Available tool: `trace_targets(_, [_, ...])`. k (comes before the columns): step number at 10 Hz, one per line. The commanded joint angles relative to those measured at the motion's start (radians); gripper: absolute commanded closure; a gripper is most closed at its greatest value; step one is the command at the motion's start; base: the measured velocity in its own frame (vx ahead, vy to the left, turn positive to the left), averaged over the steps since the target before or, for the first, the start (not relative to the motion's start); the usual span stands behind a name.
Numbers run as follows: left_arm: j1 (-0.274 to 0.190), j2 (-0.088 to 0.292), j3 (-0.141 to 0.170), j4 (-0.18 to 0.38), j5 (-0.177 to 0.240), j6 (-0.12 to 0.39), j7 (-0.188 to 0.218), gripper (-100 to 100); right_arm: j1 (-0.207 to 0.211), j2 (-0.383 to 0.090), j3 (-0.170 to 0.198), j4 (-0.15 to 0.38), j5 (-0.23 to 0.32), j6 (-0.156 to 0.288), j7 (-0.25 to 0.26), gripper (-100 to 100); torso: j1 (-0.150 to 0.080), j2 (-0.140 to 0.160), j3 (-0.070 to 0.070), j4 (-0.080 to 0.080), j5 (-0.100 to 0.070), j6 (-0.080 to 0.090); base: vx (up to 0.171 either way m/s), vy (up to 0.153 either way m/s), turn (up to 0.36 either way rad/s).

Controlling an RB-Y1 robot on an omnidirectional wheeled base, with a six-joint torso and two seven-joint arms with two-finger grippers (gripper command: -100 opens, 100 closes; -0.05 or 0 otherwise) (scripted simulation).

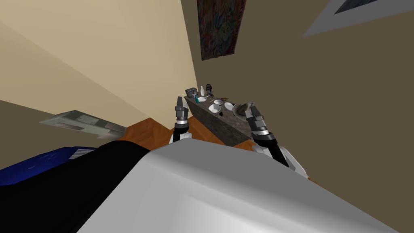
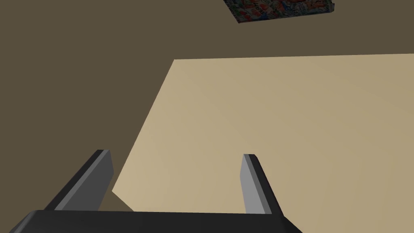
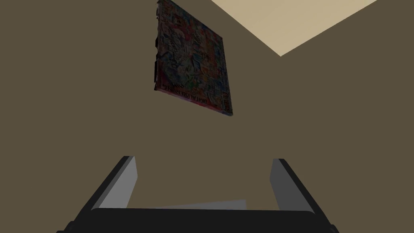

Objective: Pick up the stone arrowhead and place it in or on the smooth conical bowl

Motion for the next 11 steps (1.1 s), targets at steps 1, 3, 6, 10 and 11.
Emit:
trace_targets(1, [0.0, 0.0, 0.0, 0.0, 0.0, 0.0, 0.0, 0, -0.01, -0.05, 0.014, 0.038, 0.016, 0.008, 0.005, -100, 0.0, 0.0, 0.0, 0.0, 0.0, 0.0, -0.06, -0.007, 0.131])
trace_targets(3, [0.0, 0.0, 0.0, 0.0, 0.0, 0.0, 0.0, 0, -0.018, -0.096, 0.023, 0.068, 0.028, 0.013, 0.007, -100, 0.0, 0.0, 0.0, 0.0, 0.0, 0.0, -0.039, -0.011, 0.072])
trace_targets(6, [0.0, 0.0, 0.0, 0.0, 0.0, 0.0, 0.0, 0, -0.036, -0.172, 0.044, 0.132, 0.057, 0.024, 0.009, -100, 0.0, 0.0, 0.0, 0.0, 0.0, 0.0, -0.041, -0.006, 0.144])
trace_targets(10, [0.0, 0.0, 0.0, 0.0, 0.0, 0.0, 0.0, 0, -0.067, -0.284, 0.078, 0.238, 0.111, 0.041, 0.01, -100, 0.001, -0.002, -0.001, 0.0, 0.0, 0.0, -0.019, 0.002, 0.164])
trace_targets(11, [0.0, 0.0, 0.0, 0.0, 0.0, 0.0, 0.0, 0, -0.067, -0.285, 0.078, 0.238, 0.111, 0.041, 0.01, -100, 0.001, -0.003, -0.001, 0.0, 0.0, 0.0, -0.008, 0.001, 0.086])
